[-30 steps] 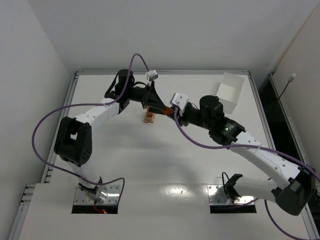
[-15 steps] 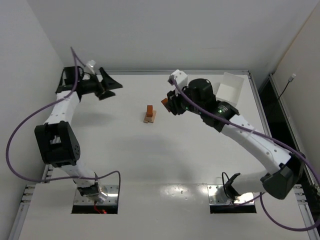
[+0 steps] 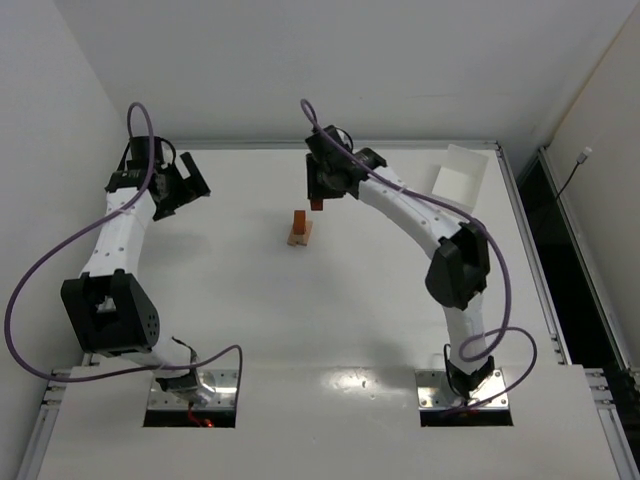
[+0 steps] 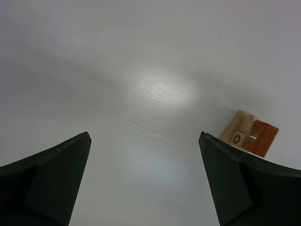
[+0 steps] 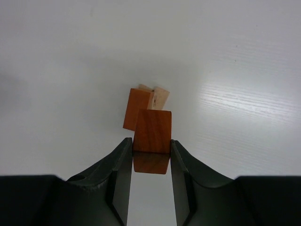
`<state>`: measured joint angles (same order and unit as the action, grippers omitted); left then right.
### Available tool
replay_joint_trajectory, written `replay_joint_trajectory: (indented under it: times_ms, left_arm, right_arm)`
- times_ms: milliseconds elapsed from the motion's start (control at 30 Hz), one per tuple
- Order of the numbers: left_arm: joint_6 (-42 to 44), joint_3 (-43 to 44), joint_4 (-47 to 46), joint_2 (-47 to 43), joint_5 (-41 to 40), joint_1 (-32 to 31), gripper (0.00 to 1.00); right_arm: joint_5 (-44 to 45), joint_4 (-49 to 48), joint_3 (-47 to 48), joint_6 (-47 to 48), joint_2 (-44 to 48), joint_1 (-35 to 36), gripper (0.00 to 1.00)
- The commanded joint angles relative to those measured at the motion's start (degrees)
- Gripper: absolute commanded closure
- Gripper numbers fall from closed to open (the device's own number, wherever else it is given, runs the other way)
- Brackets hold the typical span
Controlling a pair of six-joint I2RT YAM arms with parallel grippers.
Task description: Build the wood block tower
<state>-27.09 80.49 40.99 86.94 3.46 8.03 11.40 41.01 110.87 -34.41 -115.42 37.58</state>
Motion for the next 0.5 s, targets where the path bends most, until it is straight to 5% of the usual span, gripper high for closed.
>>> replay_joint_trajectory:
  times_ms: [0, 467]
  left_arm:
    - [-1.6, -1.6, 1.0, -2.5, -7.5, -0.2, 0.0]
    - [-0.5, -8.1, -1.5, -5.8, -6.3, -0.7, 0.0]
  right_arm:
    - [6.3, 5.9, 8.0, -5.3, -3.9, 3.3, 1.0]
    - [12.2, 4.0, 10.9, -5.3, -11.6, 6.4, 1.0]
